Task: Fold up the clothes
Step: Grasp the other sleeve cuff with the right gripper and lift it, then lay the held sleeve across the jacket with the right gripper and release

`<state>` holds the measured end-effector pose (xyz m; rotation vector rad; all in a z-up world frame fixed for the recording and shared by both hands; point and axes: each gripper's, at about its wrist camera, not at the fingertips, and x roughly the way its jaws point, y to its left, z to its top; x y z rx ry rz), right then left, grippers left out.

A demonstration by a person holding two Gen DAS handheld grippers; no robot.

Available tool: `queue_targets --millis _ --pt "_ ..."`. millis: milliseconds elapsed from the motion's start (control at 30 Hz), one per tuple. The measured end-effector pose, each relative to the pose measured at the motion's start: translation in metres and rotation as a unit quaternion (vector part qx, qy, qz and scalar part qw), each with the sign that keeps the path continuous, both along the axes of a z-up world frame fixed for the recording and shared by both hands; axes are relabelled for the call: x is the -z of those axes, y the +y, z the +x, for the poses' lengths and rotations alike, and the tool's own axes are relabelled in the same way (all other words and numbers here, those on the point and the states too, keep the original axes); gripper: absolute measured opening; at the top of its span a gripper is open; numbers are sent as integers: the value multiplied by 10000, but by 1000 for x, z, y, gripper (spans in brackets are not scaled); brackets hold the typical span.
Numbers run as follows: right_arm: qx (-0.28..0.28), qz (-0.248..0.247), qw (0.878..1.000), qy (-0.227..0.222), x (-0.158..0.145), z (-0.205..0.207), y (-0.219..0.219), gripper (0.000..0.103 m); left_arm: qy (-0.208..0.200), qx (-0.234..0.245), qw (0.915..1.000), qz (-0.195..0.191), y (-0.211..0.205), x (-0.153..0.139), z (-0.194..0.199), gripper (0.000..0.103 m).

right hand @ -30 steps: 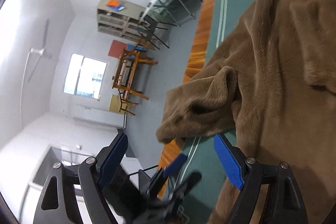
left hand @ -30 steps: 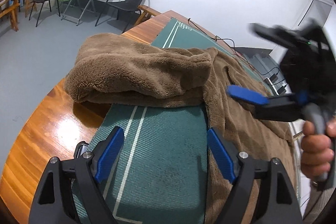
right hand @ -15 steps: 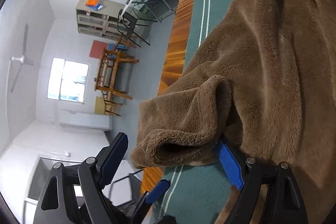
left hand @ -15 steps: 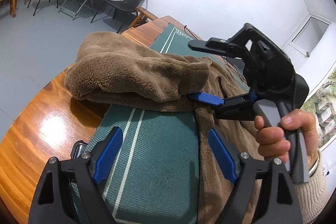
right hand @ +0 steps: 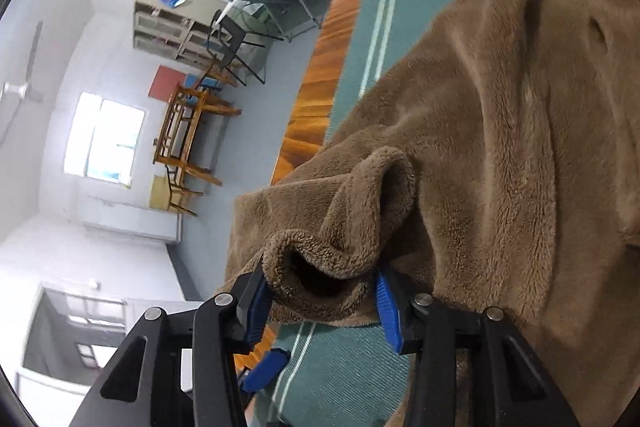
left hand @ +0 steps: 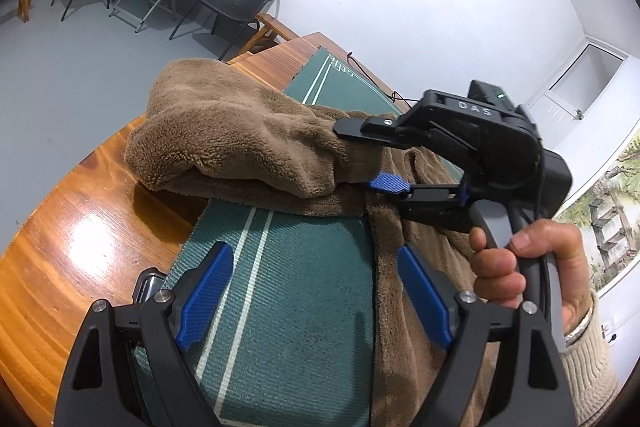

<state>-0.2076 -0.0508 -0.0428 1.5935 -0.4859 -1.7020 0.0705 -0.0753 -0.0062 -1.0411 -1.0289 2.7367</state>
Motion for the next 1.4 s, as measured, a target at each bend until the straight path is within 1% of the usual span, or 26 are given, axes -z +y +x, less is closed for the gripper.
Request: queue_targets --millis 33,67,100,133,167,267,300,333,367,400,433,467,500,533,600,633,733,867,933,1067,1100,1167,1233,1400 --pt "60 -113 9998 -163 5 -2 1 54 3 0 10000 6 0 0 0 87" --pt "108 -220 9993 -290 8 -4 0 57 6 -1 10000 14 -1 -1 0 87" --pt "222 -453 9974 -516 14 -7 2 61 9 -2 10000 22 -1 -1 -1 87" --pt "299 -573 9959 -628 17 -9 4 63 12 -2 10000 29 -2 -1 0 87" --pt "386 -660 9944 -728 20 -11 5 63 14 -4 10000 33 -3 -1 0 87" --pt "473 -717 9928 -836 23 -16 7 63 9 -8 10000 22 -2 -1 0 87" --pt "448 -654 9938 -773 22 -16 5 63 8 -9 10000 20 -2 -1 0 87" --pt "417 -587 9951 -674 19 -16 4 62 10 -9 10000 23 -2 -2 1 87" --pt "304 -430 9976 -444 14 -14 0 62 14 -8 10000 33 -2 -2 1 87" --pt "188 -270 9992 -207 9 -11 -5 53 18 -7 10000 45 -2 -2 0 87" --pt "70 -116 9999 15 5 -9 -9 43 26 -5 10000 63 -3 -1 0 87" --pt "-51 2 9998 196 1 -6 -12 39 34 -6 10000 80 -4 0 0 87" --pt "-145 61 9992 360 -4 -1 -15 32 39 -8 10000 91 -4 0 1 87" --pt "-207 54 9982 554 -12 3 -16 29 39 -7 10000 91 -5 0 1 87" --pt "-291 7 9955 903 -25 9 -15 26 39 -9 10000 90 -5 1 1 87" --pt "-306 -29 9930 1139 -35 12 -11 26 40 -10 9999 95 -4 1 1 87" --pt "-320 -215 9856 1647 -64 14 -3 25 49 -14 9999 119 -4 0 1 87" --pt "-211 -266 9743 2229 -96 18 13 25 73 -17 9998 164 -5 1 3 87" --pt "-39 -347 9705 2385 -113 13 30 25 73 -17 9998 157 -6 1 4 87" --pt "439 -312 9598 2753 -143 -4 66 25 48 -15 9999 97 -4 1 2 87" --pt "618 -325 9567 2825 -152 -11 88 25 44 -15 10000 87 -4 1 1 87" --pt "872 -320 9527 2894 -161 -19 111 25 31 -15 10000 60 -4 1 0 87" --pt "1175 -263 9468 2986 -171 -27 143 25 4 -12 10000 13 -4 1 -1 87" --pt "1851 38 9301 3173 -182 -28 242 25 -178 78 9996 -183 0 -3 -6 87"
